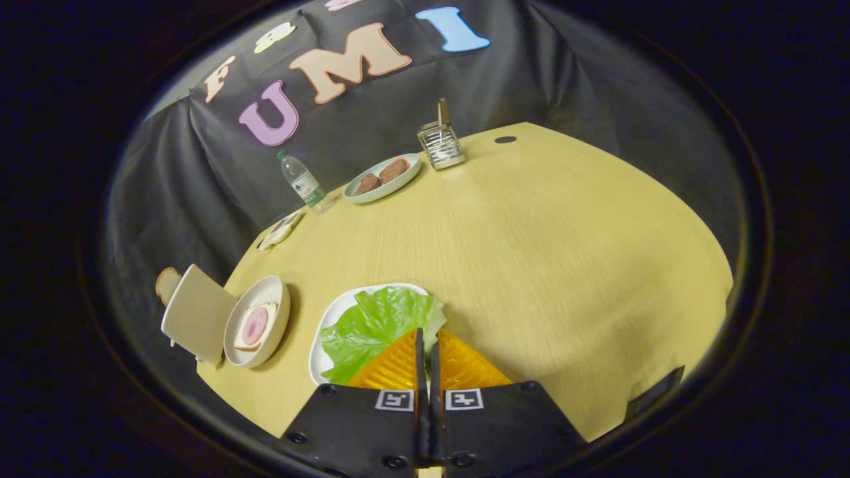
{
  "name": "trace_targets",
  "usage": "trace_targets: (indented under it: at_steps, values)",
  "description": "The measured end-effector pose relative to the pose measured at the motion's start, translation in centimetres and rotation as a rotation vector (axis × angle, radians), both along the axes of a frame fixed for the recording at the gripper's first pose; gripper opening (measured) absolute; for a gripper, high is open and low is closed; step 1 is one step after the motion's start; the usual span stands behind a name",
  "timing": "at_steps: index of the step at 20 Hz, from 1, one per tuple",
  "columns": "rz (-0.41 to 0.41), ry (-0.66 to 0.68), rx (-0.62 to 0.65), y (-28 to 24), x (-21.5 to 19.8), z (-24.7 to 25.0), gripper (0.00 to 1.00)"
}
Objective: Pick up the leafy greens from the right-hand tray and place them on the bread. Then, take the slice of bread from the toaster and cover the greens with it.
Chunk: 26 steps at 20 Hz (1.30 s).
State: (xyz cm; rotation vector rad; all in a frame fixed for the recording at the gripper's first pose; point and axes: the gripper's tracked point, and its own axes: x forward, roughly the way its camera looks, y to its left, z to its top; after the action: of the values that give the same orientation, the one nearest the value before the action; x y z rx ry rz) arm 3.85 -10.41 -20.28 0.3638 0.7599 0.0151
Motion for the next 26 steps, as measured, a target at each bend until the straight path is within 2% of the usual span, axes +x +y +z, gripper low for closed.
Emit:
trace_targets:
  at_steps: [6, 13, 21, 26]
  values:
    - [0.051, -0.121, 0.022, 2.4, 0.2, 4.5, 0.03]
    - [0.179, -0.256, 0.162, 9.4, 0.5, 10.4, 0.03]
    - [0.355, -0.309, 0.440, 20.9, 1.2, 15.0, 0.03]
    - [0.414, -0.290, 0.495, 25.7, 2.3, 14.4, 0.03]
